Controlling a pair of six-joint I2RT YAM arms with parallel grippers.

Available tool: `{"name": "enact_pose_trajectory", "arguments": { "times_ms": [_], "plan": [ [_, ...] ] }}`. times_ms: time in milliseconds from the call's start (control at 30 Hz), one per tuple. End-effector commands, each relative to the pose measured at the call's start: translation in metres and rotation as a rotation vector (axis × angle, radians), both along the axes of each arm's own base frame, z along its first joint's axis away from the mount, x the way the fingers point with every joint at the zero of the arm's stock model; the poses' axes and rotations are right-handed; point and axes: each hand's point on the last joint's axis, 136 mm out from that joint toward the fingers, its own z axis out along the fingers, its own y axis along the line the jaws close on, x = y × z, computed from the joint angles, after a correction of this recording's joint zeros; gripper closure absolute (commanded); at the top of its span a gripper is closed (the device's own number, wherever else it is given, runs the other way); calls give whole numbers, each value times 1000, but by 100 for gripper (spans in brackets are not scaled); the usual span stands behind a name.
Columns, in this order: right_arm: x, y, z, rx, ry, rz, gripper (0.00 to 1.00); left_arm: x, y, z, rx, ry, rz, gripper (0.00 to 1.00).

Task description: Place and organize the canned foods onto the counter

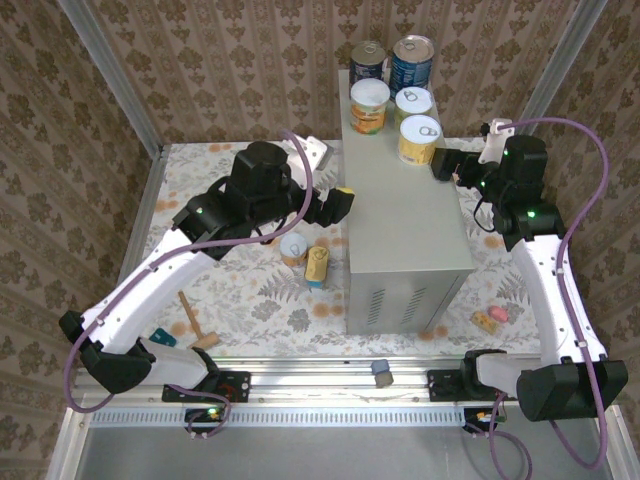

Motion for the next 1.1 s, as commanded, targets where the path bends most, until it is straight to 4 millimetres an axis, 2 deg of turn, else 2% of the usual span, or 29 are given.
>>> {"name": "enact_pose_trajectory", "arguments": {
  "times_ms": [0,367,600,733,900,1067],
  "plan": [
    [-10,-5,11,-7,2,-28,0,-1,10,6,-24,-1,29,0],
    [-61,10,47,-89,-61,-24,0,-7,15,12,-35,-3,18,0],
    [-96,32,57,-153,-59,47,0,-10,23,9,-15,-8,25,0],
    [-115,55,63,-180,-70,140,0,-12,33,6,-20,-15,50,0],
    [-145,93,78,-166,-125,323,0,-10,55,-9,-19,11,141,0],
    [-170,131,86,-169,-157,530,0,-4,81,-40,-33,99,241,0]
  ]
}}
